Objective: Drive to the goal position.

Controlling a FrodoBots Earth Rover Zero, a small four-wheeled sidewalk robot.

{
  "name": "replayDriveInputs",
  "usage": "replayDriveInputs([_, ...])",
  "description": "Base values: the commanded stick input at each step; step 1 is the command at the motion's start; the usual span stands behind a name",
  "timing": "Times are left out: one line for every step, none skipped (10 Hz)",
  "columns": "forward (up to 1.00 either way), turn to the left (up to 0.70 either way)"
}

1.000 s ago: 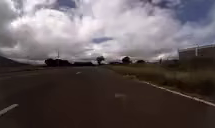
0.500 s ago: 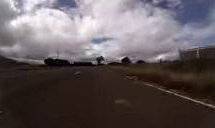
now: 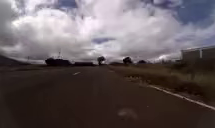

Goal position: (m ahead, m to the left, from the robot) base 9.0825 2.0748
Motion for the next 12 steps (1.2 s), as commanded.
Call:
replayDriveInputs([0.7,0.0])
replayDriveInputs([0.7,0.0])
replayDriveInputs([0.7,0.0])
replayDriveInputs([0.7,0.0])
replayDriveInputs([0.7,0.0])
replayDriveInputs([0.7,0.0])
replayDriveInputs([0.7,0.0])
replayDriveInputs([0.7,0.0])
replayDriveInputs([0.7,0.0])
replayDriveInputs([0.7,0.0])
replayDriveInputs([0.7,0.0])
replayDriveInputs([0.7,0.0])
